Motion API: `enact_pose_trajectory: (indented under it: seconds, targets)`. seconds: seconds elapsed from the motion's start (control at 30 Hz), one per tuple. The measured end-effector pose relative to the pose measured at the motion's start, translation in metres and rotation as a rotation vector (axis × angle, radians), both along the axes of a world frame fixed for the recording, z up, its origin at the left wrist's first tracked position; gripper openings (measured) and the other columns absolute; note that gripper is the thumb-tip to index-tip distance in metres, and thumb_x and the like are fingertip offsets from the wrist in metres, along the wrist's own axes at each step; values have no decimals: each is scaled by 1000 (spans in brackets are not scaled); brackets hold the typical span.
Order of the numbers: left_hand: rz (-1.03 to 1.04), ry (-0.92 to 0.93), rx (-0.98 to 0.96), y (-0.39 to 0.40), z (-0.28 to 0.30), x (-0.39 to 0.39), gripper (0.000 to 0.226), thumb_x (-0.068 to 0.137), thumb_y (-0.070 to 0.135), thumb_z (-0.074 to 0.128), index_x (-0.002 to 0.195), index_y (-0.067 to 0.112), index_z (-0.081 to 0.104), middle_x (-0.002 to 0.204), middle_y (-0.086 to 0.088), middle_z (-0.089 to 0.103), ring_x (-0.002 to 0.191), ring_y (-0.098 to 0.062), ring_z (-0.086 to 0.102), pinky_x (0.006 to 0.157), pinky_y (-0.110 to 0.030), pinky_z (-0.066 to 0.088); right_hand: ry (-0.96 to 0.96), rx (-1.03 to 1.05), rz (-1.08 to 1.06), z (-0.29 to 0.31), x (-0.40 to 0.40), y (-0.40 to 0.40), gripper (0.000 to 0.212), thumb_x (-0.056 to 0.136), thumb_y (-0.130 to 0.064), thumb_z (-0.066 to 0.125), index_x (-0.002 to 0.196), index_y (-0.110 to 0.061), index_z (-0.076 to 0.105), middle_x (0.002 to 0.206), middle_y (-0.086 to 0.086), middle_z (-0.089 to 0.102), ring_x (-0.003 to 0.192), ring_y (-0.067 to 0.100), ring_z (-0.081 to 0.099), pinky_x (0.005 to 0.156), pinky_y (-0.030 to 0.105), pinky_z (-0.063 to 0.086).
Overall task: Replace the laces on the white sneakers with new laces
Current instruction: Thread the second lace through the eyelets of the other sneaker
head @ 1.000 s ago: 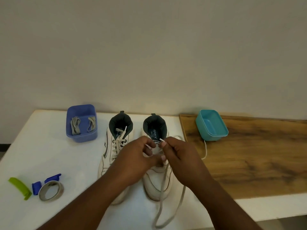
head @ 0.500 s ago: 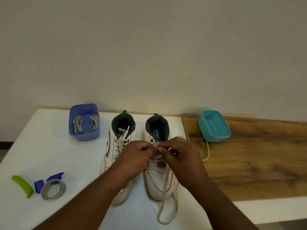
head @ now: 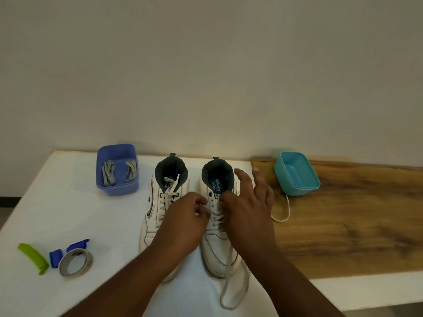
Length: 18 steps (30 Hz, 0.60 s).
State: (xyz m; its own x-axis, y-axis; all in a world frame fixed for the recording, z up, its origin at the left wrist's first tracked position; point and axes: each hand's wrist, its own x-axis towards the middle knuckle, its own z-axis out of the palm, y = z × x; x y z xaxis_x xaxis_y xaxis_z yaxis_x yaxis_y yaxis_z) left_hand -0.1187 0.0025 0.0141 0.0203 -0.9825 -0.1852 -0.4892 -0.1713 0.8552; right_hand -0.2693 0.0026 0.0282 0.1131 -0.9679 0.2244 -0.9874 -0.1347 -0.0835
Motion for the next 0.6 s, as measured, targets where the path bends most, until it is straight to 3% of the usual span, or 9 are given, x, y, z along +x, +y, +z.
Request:
enact_pose_trajectory:
  seconds: [0.17, 0.4, 0.5, 0.6]
  targets:
    - [-23, 77, 64, -5, 0, 4, 14, 93, 21, 66, 106, 22, 70, 95, 6, 71, 88, -12, 68, 87, -39, 59, -272, 183, -38, -2, 0, 0, 14, 95, -25, 66, 98, -36, 73, 165, -2, 27, 155, 32, -2, 121, 57, 10]
    - [-24, 112, 36, -9, -5, 10, 11, 90, 21, 72, 99, 27, 75, 85, 8, 74, 76, -8, 70, 80, -36, 61, -460, 243, -16, -7, 0, -4, 15, 96, -27, 68, 100, -40, 76, 166, -11, 24, 156, 20, -5, 121, 50, 7]
    - [-14, 26, -39, -11, -8, 9, 5, 88, 27, 75, 93, 26, 75, 80, 9, 72, 74, -4, 67, 77, -29, 57, -525, 282, 1, -8, 1, -3, 16, 98, -27, 65, 103, -39, 75, 168, -11, 19, 156, 19, -8, 122, 44, 3]
    - [-76, -144, -118, -10, -4, 7, 7, 91, 28, 70, 86, 24, 69, 81, 8, 68, 76, -5, 62, 74, -24, 48, -429, 324, 24, -3, -1, -2, 21, 102, -28, 57, 111, -40, 72, 170, -9, 11, 156, 20, -13, 123, 45, 1]
